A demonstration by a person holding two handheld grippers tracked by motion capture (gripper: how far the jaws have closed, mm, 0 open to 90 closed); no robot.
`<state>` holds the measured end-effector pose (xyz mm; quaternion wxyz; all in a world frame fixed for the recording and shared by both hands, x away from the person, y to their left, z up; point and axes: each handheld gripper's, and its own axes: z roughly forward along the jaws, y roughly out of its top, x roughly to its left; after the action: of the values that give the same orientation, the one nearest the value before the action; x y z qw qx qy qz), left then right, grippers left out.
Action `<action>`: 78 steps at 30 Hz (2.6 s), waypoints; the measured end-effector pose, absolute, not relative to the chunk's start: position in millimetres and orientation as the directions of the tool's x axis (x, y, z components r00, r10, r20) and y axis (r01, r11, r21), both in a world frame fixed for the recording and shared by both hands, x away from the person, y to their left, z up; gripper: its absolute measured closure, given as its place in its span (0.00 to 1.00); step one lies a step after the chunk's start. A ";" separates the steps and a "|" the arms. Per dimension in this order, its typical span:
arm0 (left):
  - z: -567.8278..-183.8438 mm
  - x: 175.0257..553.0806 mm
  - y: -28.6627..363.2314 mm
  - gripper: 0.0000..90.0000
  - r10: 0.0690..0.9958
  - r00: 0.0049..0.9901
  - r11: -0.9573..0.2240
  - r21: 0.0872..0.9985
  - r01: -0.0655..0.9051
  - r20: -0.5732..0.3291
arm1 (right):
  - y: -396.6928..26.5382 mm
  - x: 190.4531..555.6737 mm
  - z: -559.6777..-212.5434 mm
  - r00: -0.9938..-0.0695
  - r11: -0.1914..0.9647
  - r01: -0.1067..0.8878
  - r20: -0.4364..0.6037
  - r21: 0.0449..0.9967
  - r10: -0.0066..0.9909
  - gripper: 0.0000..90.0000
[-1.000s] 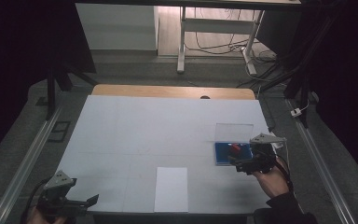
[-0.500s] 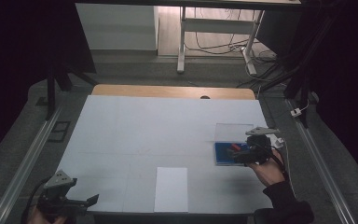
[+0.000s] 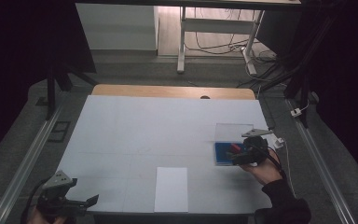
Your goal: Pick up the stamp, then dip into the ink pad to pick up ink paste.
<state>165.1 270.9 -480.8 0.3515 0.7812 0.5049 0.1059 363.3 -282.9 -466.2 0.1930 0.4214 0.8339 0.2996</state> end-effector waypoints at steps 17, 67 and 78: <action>-481.2 166.0 270.9 0.00 0.859 0.474 -0.250 0.652 0.716 -0.191 | -289.9 383.6 -475.2 -0.623 0.508 0.589 -0.048 0.628 0.781 0.51; -481.6 167.0 270.3 0.01 0.856 0.479 -0.255 0.647 0.719 -0.194 | -295.1 371.6 -449.6 -0.650 0.521 0.532 -0.072 0.667 0.757 0.89; -481.7 166.4 270.0 0.02 0.858 0.478 -0.258 0.646 0.719 -0.189 | -288.6 377.8 -464.4 -0.646 0.551 0.556 -0.093 0.622 0.758 0.89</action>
<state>166.4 270.0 -481.7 0.3465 0.7868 0.5009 0.1002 377.8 -288.6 -464.4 0.1786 0.3810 0.8622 0.2820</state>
